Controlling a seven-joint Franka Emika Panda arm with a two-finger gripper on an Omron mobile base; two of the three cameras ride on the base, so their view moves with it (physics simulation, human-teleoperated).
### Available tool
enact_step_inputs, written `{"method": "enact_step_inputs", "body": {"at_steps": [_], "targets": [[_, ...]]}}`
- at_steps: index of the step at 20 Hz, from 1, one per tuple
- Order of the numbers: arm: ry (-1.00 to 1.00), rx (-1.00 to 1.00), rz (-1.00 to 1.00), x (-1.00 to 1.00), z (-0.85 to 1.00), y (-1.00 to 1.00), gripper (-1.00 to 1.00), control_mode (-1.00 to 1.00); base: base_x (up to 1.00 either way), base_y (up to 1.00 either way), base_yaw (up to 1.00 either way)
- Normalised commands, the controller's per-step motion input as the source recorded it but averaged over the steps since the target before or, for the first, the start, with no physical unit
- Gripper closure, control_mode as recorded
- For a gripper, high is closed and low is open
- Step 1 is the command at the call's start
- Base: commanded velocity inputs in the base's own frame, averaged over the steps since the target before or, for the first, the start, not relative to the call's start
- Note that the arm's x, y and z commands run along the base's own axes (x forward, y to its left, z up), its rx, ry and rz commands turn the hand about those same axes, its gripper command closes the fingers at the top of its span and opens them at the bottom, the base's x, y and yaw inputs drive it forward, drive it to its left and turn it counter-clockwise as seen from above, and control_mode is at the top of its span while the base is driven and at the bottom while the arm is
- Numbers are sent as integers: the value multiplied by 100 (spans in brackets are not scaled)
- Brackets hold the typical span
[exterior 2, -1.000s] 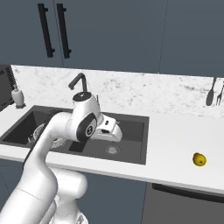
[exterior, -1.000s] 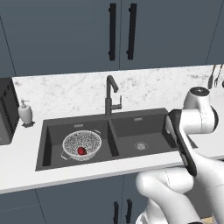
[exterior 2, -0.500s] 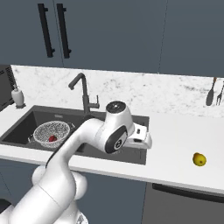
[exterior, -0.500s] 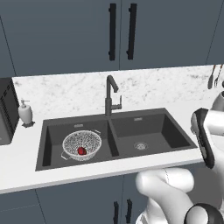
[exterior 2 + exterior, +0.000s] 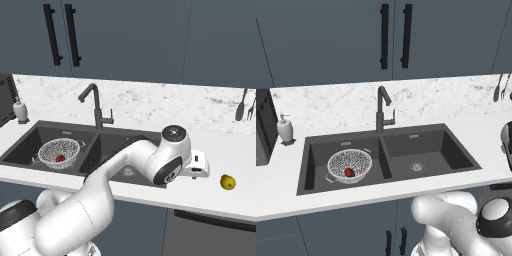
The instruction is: Put the colander in the sink, put the mango, pear in the colander, and turn on the sink faucet and pour water over the colander.
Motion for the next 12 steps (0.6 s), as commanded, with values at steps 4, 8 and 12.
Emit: {"method": "enact_step_inputs", "body": {"at_steps": [4,8,12], "targets": [[0,5,4,3,0,-99,-100,-100,0,0,0],[3,0,0,36,0,-71,-100,-100,0,0,0],[0,-15,0,39,-2,-14,-100,-100,0,0,0]]}}
